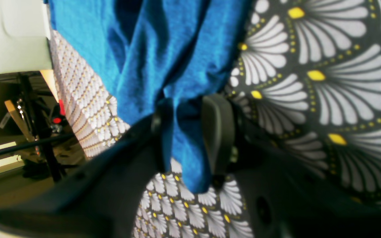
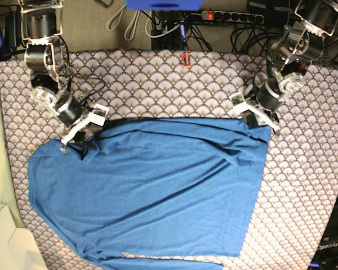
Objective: Fold the T-shirt properly
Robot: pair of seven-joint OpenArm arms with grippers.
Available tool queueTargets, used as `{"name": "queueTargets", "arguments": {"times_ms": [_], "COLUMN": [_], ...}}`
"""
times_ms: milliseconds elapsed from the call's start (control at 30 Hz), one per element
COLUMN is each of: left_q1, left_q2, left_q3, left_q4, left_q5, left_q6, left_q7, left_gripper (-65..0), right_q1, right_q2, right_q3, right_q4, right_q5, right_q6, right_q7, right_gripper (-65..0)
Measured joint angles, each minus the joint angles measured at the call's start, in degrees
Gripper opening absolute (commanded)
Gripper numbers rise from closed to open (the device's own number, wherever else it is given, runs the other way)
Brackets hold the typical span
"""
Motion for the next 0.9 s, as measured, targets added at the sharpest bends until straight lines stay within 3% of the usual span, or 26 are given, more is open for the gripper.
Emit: {"name": "queueTargets", "arguments": {"times_ms": [167, 200, 367, 600, 900], "left_q1": [0.0, 0.0, -0.1, -0.3, -1.1], "left_q2": [0.0, 0.0, 0.0, 0.0, 0.0], "left_q3": [0.0, 0.0, -0.2, -5.2, -5.5], "left_q4": [0.3, 0.4, 0.9, 3.5, 3.8], "left_q5": [0.0, 0.0, 0.0, 0.0, 0.0], "left_q6": [0.0, 0.0, -0.2, -0.1, 0.0], "left_q7": [0.0, 0.0, 0.0, -0.1, -0.2], "left_gripper": [-49.5, -51.5, -65.0, -64.3, -64.3], "right_q1": [-0.2, -0.2, -0.5, -2.5, -2.9], "right_q2": [0.0, 0.0, 0.0, 0.3, 0.5], "right_q3": [0.1, 0.1, 0.3, 3.1, 3.1], "right_q4": [0.0, 0.0, 1.1, 4.7, 4.7], "right_q5": [0.1, 0.1, -0.2, -1.0, -1.0], "right_q6": [0.0, 0.0, 0.4, 0.9, 0.9], "right_q7": [-0.2, -0.3, -1.0, -1.1, -1.0], "right_gripper": [-63.5, -65.0, -65.0, -65.0, -65.0]}}
